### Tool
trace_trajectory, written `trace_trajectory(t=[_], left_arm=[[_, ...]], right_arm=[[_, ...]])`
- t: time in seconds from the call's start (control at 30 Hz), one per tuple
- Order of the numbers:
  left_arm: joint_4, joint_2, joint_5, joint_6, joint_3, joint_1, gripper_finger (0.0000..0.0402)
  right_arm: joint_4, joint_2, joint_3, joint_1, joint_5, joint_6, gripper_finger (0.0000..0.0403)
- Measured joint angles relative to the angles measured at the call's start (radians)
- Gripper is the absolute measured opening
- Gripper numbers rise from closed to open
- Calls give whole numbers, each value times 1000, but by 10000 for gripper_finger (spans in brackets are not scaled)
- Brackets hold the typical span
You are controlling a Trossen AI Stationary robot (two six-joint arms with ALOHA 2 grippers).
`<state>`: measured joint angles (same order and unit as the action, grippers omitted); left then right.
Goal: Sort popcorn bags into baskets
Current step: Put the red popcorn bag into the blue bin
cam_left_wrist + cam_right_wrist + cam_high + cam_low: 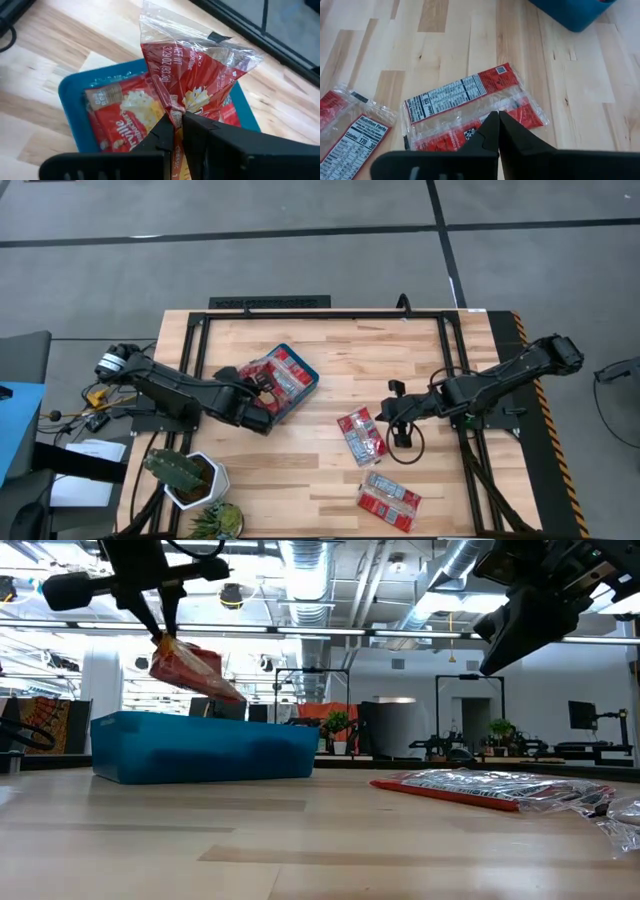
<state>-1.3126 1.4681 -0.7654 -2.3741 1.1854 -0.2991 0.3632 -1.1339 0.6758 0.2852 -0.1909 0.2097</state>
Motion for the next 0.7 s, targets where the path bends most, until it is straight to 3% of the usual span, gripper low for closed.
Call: trace_trajectory(t=[0.17, 0.43, 0.7], left_arm=[[34, -6, 10, -2, -53, 16, 8], [339, -44, 25, -6, -240, 24, 9], [350, -55, 60, -2, -267, 43, 9]], right_arm=[[4, 0, 0, 0, 1, 3, 30], [12, 0, 0, 0, 2, 2, 37], [29, 0, 0, 0, 2, -3, 25]])
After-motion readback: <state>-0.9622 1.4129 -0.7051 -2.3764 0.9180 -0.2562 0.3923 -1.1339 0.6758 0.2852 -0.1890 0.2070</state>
